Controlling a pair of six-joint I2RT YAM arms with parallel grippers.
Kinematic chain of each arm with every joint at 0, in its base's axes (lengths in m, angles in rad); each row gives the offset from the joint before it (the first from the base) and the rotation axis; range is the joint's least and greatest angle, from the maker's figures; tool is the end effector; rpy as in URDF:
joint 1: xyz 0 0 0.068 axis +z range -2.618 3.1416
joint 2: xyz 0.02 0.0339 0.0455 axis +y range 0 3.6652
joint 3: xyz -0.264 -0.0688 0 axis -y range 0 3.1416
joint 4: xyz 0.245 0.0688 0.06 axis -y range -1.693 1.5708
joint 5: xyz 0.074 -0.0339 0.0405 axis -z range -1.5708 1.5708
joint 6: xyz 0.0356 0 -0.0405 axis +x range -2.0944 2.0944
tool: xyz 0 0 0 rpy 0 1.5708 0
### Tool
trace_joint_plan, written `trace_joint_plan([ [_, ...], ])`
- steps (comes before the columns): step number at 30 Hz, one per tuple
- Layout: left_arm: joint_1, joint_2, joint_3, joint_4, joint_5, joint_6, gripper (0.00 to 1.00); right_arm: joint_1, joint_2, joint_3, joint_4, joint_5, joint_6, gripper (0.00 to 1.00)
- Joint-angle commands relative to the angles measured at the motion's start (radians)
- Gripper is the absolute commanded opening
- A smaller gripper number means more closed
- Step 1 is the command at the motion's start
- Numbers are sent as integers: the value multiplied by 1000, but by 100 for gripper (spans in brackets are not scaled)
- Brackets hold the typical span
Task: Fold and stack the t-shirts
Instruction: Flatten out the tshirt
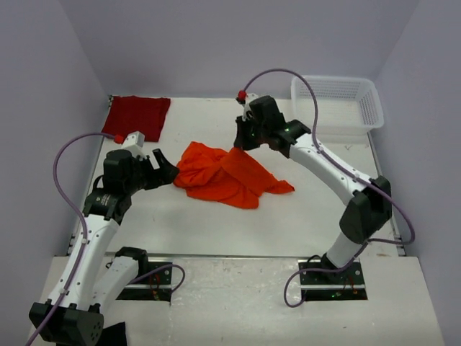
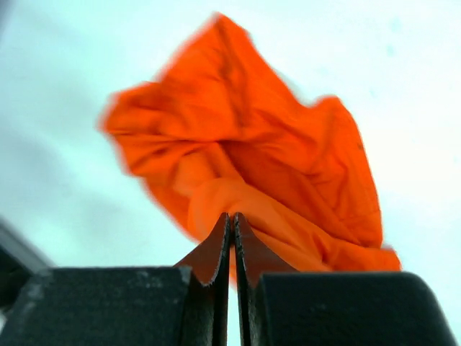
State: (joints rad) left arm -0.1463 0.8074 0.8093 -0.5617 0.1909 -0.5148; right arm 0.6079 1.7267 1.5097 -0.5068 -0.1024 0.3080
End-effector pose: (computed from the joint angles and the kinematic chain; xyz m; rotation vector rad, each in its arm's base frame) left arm 0.1718 -0.0321 0.3068 -0.2851 2.1585 -0.5874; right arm 0.3223 0.2287 0.3077 -0.4067 2.3266 0.5791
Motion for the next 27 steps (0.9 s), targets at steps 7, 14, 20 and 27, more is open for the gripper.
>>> trace_joint_plan([
  [7, -10, -31, 37, 51, 148, -82, 86, 133, -236, 582, -278, -149, -69, 0],
  [14, -12, -48, 56, 48, 174, -93, 85, 214, -219, 804, -374, -246, -90, 0],
  [20, -10, -31, 65, 40, 208, -79, 85, 233, -315, 722, -386, -85, -115, 0],
  [27, -15, 3, 62, 45, 209, -76, 85, 233, -325, 701, -427, -26, -129, 0],
])
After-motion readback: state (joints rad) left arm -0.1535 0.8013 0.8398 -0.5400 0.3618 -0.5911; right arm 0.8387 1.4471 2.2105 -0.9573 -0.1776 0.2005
